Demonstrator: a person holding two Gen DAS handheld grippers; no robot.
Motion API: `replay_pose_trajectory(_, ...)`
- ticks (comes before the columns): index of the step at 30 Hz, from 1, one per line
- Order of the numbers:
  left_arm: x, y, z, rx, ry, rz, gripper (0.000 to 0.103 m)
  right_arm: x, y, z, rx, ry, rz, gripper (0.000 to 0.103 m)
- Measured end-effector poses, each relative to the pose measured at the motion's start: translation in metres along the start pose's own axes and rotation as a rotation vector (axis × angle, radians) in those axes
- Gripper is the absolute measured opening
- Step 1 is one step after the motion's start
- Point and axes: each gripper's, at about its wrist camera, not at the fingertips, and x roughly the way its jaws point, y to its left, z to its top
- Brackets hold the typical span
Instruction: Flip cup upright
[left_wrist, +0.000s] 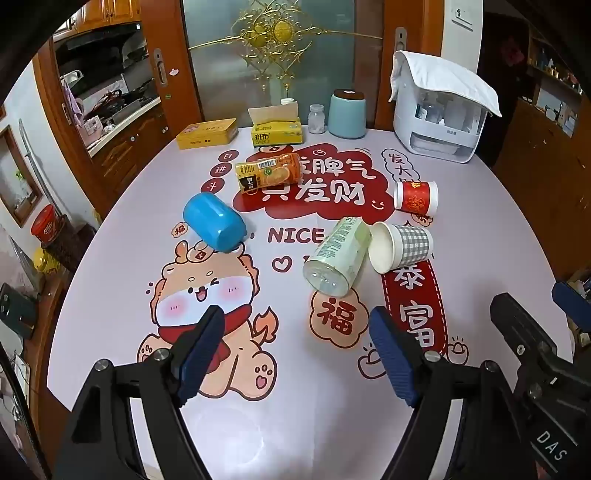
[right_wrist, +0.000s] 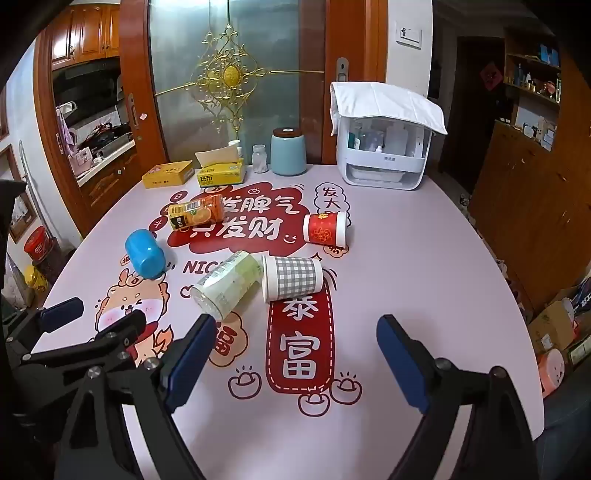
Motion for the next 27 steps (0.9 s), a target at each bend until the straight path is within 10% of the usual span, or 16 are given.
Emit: replay_pose_trajectory(27,-0.0055,0.0032,0.0010,0.006,-0.006,0.007,0.079,-0.0014,-0.0025,-0.0001,0.011,0.008,0.010,0.089)
